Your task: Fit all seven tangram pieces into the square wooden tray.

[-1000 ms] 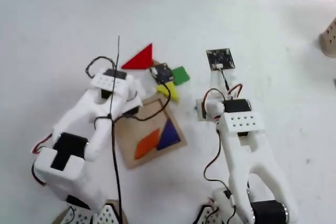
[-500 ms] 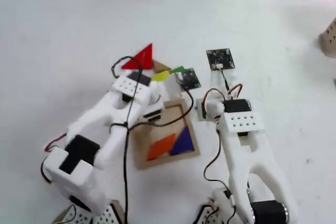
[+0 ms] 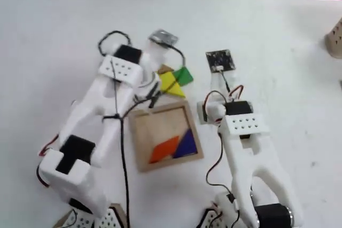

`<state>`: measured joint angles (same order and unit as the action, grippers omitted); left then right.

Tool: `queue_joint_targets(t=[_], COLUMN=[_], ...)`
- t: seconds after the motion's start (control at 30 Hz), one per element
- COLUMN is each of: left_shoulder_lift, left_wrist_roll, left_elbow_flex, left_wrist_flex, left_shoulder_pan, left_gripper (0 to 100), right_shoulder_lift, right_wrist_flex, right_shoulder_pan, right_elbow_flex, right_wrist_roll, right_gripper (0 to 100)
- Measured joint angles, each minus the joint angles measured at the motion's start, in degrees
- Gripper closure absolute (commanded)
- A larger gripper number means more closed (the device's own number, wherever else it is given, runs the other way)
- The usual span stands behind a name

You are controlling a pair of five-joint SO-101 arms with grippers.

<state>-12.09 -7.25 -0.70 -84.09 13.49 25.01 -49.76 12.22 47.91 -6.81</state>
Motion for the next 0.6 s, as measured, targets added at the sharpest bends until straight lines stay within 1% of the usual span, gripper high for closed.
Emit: queue_joint_targets(t=[0.07,0.17,0.27,0.4,0.53,0.6], left_shoulder_lift=[0.0,0.3,4.7,16.6,30.2,33.8], left_wrist_roll=[4.6,6.4,6.7,6.9,6.9,6.9], left_elbow_flex=[0.0,3.2,12.4,30.1,44.3,48.4], left_wrist_flex=[-1.5,-1.1,4.5,14.1,19.2,21.2], left_shoulder_pan=[-2.9,-6.2,-6.8,-6.9,-8.2,-9.9], left_gripper=[84,84,84,83,83,83], right_shoulder_lift=[0.0,0.0,0.0,-3.1,-9.5,-11.0], right_wrist_flex=[0.1,1.1,2.4,4.7,6.6,6.7], right_shoulder_pan=[1.8,2.8,2.8,5.3,9.1,10.4], right_elbow_flex=[0.9,1.5,1.6,1.6,1.5,0.4], right_wrist_roll=[-0.4,-0.6,-0.8,-1.0,-1.0,-1.1], right_gripper=[85.2,84.7,84.7,84.7,84.9,88.5])
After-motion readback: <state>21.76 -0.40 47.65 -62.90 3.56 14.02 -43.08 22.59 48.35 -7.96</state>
